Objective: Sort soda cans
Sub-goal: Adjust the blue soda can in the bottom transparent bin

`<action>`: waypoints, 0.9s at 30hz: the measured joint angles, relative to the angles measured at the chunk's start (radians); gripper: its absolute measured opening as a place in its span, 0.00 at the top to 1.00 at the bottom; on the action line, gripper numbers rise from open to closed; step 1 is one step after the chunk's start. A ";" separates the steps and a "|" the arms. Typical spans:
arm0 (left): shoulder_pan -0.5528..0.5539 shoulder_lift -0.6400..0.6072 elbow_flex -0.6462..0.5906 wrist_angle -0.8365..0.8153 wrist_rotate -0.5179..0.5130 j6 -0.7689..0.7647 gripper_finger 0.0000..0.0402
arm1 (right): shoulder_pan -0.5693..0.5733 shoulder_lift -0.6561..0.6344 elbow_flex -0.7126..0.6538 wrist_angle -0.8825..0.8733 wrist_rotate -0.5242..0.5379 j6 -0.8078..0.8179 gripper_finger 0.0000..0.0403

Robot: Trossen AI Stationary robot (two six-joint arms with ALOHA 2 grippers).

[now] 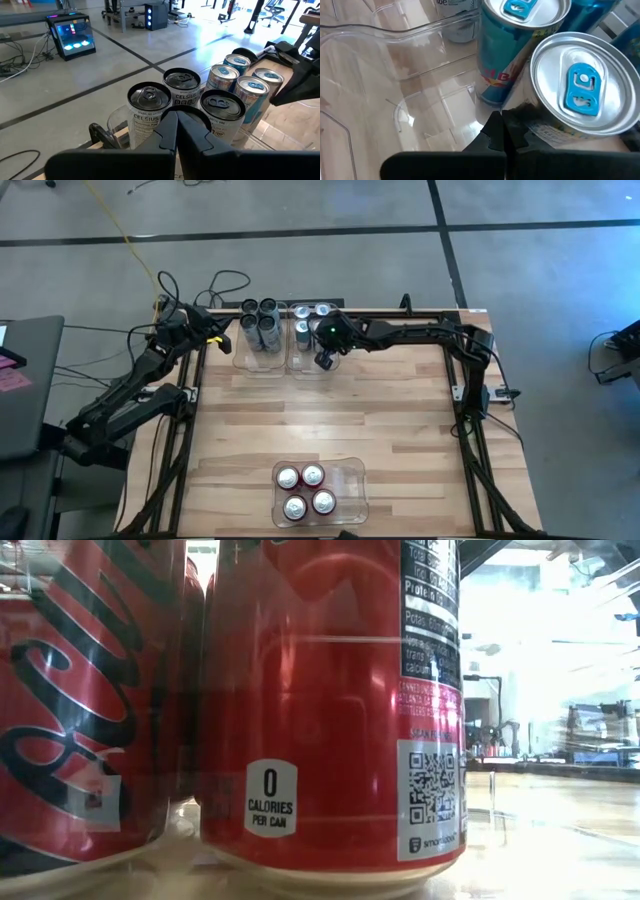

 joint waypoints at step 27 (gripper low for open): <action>-0.092 -0.133 0.000 -0.055 0.167 0.000 1.00 | 0.151 -0.295 -0.001 -0.344 -0.026 0.187 0.52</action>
